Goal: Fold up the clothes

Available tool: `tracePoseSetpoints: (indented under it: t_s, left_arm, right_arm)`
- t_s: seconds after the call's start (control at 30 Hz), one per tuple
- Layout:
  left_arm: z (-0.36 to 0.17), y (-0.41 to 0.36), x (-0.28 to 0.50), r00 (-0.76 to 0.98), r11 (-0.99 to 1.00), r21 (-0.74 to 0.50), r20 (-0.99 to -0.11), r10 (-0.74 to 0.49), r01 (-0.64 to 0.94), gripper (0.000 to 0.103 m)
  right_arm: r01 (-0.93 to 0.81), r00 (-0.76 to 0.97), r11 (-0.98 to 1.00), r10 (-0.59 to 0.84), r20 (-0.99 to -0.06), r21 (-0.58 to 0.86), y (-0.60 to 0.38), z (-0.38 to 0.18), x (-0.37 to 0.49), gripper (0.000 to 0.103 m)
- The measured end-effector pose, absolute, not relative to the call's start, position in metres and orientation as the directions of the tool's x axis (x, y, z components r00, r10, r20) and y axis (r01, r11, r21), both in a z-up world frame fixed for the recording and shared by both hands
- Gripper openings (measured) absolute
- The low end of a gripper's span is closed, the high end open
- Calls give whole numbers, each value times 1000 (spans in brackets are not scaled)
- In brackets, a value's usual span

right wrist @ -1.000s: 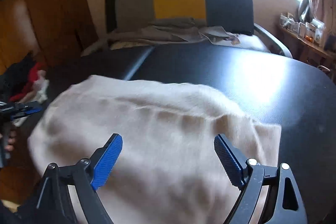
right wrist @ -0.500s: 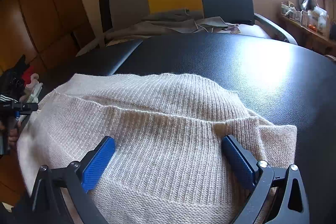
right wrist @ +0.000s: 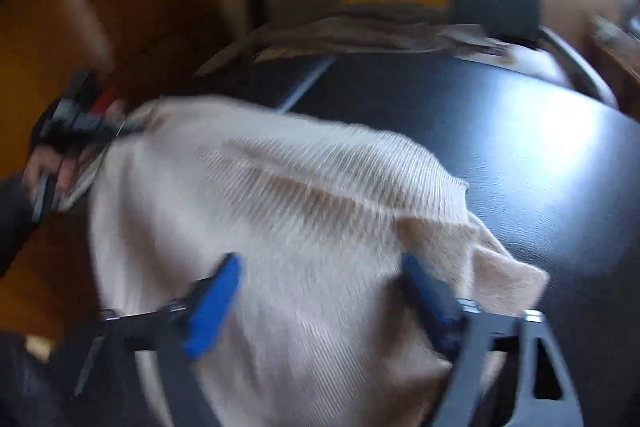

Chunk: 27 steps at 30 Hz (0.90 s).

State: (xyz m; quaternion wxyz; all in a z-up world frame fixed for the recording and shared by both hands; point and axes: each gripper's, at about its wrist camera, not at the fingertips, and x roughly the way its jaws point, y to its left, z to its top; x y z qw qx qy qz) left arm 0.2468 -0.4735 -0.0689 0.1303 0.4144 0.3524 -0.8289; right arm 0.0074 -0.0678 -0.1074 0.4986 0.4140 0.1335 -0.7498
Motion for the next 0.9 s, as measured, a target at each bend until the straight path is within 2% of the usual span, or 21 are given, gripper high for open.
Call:
tracePoseSetpoints:
  t_s: [0.1,0.23,0.5,0.73,0.9]
  left_arm:
    - [-45,-477,253,-625,-706,-487,-777,81,514,12]
    - [-13,-464,262,-664,-684,-551,-737,130,478,12]
    - [56,-379,238,-731,-706,-625,-644,224,334,12]
    - [60,-293,164,-718,-681,-668,-629,299,301,12]
    - [39,-226,114,-661,-738,-618,-677,324,271,12]
  right_arm:
    - [901,-120,-401,-597,-793,165,-75,-111,18,43]
    - [933,-132,-350,-557,-820,87,-82,-123,16,43]
    - [905,-162,-403,-619,-769,133,-83,-139,10,47]
    - [861,-173,-451,-695,-698,236,-78,-149,3,51]
    - [830,-168,-451,-762,-625,328,-68,-155,-4,53]
